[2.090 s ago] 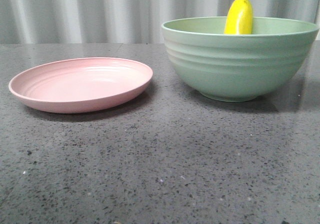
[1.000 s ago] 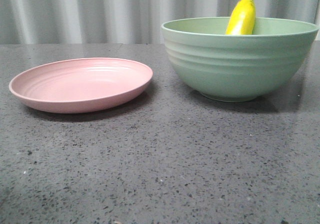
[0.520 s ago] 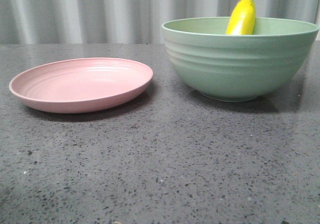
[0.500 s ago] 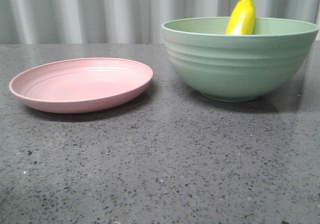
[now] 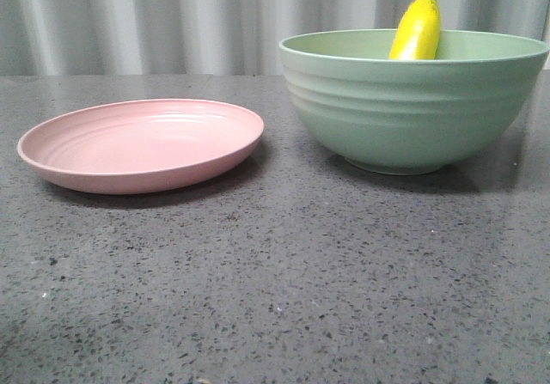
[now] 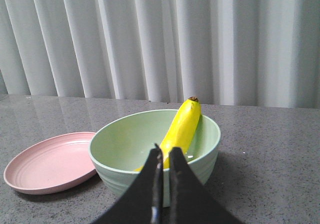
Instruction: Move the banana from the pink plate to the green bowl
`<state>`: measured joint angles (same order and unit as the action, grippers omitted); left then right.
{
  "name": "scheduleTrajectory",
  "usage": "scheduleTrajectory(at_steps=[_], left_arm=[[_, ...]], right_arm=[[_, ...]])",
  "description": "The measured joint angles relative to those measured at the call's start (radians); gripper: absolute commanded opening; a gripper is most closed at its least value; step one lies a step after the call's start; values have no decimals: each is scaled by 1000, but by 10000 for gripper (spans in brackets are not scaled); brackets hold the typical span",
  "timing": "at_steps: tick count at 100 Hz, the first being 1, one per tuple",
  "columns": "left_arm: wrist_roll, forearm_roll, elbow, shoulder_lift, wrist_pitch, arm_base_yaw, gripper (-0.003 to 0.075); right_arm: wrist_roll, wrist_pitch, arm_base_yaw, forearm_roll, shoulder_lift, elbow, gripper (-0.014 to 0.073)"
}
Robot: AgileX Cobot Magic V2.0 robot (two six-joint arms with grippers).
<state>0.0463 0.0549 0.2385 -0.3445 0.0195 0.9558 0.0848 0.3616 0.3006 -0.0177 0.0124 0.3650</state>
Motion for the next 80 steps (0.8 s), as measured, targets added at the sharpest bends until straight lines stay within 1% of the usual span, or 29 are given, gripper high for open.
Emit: scheduleTrajectory(at_steps=[16, 36, 52, 64, 80], left_arm=[[0, -9, -59, 0, 30, -122, -20], [0, -12, -120, 14, 109, -297, -20], [0, -12, -191, 115, 130, -444, -20], [0, -12, -237, 201, 144, -578, -20], [0, -12, -243, 296, 124, -726, -20]], right_arm=[[0, 0, 0, 0, 0, 0, -68], [0, 0, 0, 0, 0, 0, -68], [0, 0, 0, 0, 0, 0, -68], [0, 0, 0, 0, 0, 0, -68], [0, 0, 0, 0, 0, 0, -68]])
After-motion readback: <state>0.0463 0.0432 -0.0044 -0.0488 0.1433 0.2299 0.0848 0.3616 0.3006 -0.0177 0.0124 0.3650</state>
